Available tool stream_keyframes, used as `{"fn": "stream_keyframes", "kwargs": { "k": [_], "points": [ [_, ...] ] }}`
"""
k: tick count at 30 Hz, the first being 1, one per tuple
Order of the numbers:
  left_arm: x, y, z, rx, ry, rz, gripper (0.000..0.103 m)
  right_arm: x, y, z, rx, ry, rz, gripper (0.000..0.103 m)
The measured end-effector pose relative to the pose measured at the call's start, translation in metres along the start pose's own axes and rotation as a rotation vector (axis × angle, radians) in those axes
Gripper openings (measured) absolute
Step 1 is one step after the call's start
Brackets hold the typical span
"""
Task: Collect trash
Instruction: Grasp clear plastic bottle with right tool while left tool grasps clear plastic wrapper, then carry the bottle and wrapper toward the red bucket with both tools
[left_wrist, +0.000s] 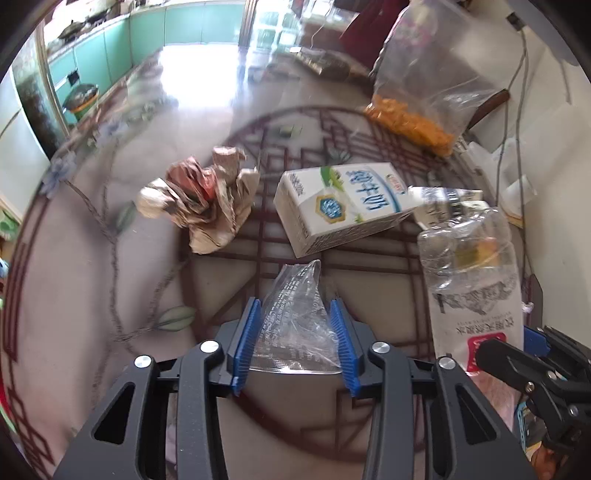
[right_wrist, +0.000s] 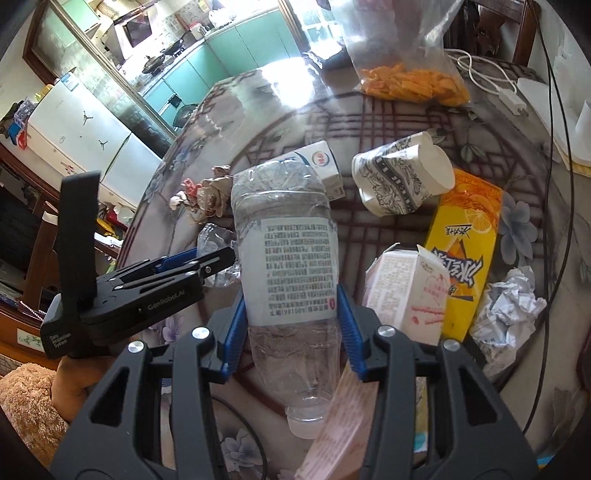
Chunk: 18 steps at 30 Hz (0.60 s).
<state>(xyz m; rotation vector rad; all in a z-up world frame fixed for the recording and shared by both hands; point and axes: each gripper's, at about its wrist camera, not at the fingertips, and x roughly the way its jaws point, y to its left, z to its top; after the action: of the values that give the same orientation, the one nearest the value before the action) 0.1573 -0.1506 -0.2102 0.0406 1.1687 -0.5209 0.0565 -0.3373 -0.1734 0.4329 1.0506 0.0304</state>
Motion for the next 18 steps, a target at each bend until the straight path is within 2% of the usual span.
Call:
{"fn": "stream_keyframes", "kwargs": {
  "k": [6, 14, 18],
  "points": [
    [-0.044, 0.0, -0.01, 0.036, -0.077, -0.014, 0.025, -0.016, 0.017, -0.008, -0.021, -0.028, 0.0, 0.045],
    [-0.099, 0.018, -0.041, 0.017, -0.14, -0.009, 0.022, -0.036, 0.046, -0.02, -0.063, -0.064, 0.012, 0.045],
    [-0.118, 0.033, -0.058, -0.004, -0.163, 0.019, 0.022, -0.043, 0.061, -0.024, -0.089, -0.079, 0.011, 0.045]
  ]
}}
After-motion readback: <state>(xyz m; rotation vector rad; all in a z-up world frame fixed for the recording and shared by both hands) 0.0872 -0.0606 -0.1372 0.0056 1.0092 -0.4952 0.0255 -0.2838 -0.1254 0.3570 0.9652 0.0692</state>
